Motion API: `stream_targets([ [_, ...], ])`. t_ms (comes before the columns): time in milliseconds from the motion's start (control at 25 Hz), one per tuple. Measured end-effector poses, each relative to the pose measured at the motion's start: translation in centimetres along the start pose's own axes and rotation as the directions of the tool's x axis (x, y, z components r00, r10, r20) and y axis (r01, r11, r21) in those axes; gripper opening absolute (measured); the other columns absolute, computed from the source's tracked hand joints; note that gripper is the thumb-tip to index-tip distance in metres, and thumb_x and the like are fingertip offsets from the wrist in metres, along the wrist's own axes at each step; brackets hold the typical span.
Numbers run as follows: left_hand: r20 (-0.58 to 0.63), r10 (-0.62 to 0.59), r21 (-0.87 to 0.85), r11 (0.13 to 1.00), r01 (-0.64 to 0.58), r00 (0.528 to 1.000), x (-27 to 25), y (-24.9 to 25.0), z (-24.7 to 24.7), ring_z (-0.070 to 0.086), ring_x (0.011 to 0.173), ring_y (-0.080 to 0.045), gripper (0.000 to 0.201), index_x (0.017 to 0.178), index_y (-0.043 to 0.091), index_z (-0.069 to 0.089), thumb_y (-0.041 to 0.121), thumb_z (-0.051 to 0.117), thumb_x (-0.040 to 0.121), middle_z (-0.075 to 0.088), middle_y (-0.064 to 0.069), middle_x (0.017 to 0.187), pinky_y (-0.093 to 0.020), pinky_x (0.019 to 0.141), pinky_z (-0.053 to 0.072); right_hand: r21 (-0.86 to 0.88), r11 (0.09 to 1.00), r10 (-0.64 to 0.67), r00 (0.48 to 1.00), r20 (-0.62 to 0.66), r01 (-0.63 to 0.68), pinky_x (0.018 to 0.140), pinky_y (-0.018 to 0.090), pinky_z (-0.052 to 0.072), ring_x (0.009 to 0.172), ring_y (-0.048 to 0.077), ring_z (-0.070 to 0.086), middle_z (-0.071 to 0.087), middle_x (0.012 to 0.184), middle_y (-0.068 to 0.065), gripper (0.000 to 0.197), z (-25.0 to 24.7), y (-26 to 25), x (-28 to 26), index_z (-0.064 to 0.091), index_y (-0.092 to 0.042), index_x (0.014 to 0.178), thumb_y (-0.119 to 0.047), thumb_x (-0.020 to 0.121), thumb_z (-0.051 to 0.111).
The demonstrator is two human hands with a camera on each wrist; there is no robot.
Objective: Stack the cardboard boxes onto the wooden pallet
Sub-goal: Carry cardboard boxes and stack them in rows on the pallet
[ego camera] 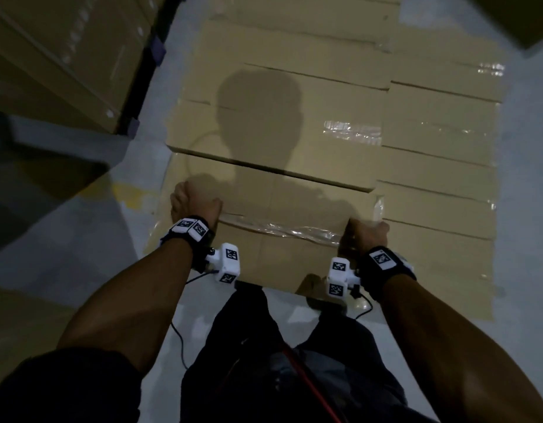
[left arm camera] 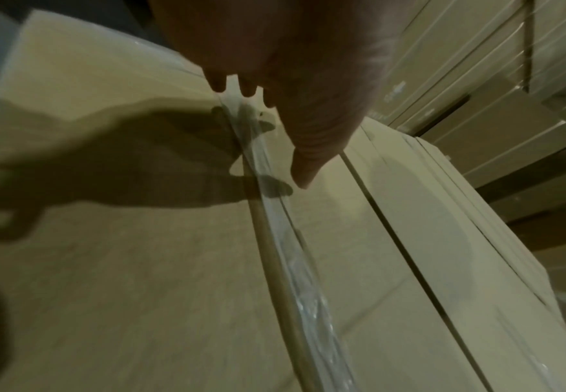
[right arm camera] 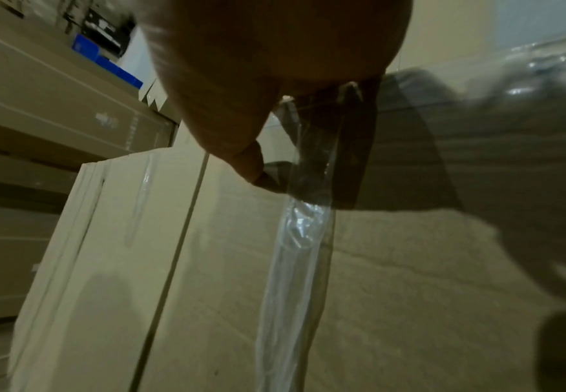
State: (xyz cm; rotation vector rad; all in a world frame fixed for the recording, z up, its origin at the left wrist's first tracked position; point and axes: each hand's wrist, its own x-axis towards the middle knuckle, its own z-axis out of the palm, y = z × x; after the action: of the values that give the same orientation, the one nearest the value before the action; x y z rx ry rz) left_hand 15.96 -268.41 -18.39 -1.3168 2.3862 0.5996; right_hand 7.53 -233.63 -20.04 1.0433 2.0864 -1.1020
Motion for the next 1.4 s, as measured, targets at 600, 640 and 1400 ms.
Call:
stream_targets([
  [600, 0.188, -0.129, -0.152, 0.975, 0.159, 0.974, 4.5, -1.3, -4.7, 0.029, 0.139, -0.045, 0.116, 0.151, 0.002, 0.015, 0.055, 0.081, 0.072, 0.022, -0.020, 0.156, -0.058, 0.111, 0.032, 0.110, 0.994, 0.040, 0.992, -0.120, -0.026, 0.079, 0.060, 0.058, 0.092, 0.040, 0.067, 0.062, 0.115, 0.015, 0.090, 0.9, 0.8, 0.5, 0.039, -0.026, 0.127, -0.065, 0.051, 0.066],
  [640, 0.168, -0.126, -0.157, 0.976, 0.153, 0.978, 4.4, -1.2, -4.8, 0.030, 0.139, -0.044, 0.113, 0.149, 0.001, 0.017, 0.054, 0.081, 0.073, 0.023, -0.021, 0.155, -0.058, 0.111, 0.032, 0.091, 0.996, 0.033, 0.992, -0.121, -0.022, 0.081, 0.058, 0.058, 0.092, 0.040, 0.066, 0.062, 0.114, 0.015, 0.090, 0.9, 0.6, 0.4, 0.039, -0.024, 0.127, -0.066, 0.052, 0.065],
  [1400, 0.046, -0.131, -0.250, 0.958, 0.139, 0.990, 5.1, -3.3, -5.9, 0.030, 0.137, -0.040, 0.105, 0.143, 0.001, 0.027, 0.046, 0.086, 0.069, 0.028, -0.019, 0.150, -0.051, 0.110, 0.035, 0.108, 0.994, 0.008, 0.991, -0.135, 0.007, 0.078, 0.063, 0.057, 0.089, 0.041, 0.068, 0.064, 0.111, 0.014, 0.073, 3.4, 0.6, -2.3, 0.037, -0.037, 0.115, -0.069, 0.055, 0.065],
])
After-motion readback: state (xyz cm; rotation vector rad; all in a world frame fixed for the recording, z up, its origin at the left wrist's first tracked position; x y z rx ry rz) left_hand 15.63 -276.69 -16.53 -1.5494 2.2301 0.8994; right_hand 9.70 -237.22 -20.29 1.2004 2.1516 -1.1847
